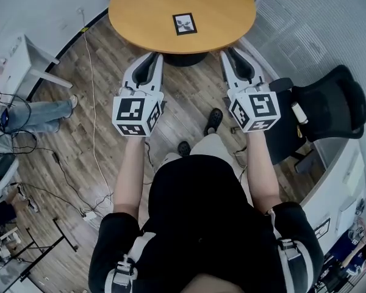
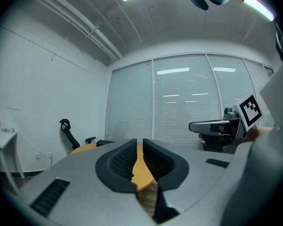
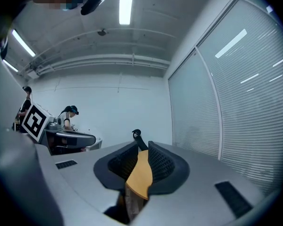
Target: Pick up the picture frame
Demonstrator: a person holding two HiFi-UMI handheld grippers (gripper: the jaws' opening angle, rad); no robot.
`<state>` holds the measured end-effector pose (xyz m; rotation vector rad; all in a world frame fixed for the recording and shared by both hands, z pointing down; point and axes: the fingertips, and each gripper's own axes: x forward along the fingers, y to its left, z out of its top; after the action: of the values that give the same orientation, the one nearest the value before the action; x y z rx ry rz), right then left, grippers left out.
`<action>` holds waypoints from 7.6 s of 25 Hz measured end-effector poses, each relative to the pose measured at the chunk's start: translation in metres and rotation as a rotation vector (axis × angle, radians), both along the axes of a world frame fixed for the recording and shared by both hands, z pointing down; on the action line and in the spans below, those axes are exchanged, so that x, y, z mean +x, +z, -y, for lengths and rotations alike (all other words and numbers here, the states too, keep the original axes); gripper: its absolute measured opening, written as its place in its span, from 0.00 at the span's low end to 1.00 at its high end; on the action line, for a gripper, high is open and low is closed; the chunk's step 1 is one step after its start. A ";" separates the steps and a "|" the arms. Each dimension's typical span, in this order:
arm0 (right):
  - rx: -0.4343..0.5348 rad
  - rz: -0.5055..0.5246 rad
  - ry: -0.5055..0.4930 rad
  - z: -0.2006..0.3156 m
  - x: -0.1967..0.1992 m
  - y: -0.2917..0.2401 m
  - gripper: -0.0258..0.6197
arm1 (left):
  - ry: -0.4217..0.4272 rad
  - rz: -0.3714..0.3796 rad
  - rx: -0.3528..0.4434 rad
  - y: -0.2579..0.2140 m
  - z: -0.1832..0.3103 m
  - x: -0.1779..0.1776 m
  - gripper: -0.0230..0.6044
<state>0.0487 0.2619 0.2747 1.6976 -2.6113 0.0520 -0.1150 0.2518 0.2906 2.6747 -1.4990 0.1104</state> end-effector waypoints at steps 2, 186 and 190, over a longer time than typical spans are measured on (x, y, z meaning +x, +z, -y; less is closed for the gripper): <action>-0.004 0.006 -0.007 0.010 0.002 0.005 0.17 | -0.001 0.006 -0.004 0.005 0.008 0.004 0.10; -0.324 -0.009 -0.076 0.561 -0.004 0.162 0.19 | -0.092 -0.025 -0.337 0.145 0.549 0.066 0.20; -0.256 -0.008 -0.093 0.566 -0.016 0.134 0.19 | -0.100 -0.031 -0.271 0.116 0.553 0.054 0.20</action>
<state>0.0329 -0.3037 0.4083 1.4873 -2.5426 0.3602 -0.0611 -0.3008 0.4070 2.3759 -1.4864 0.2458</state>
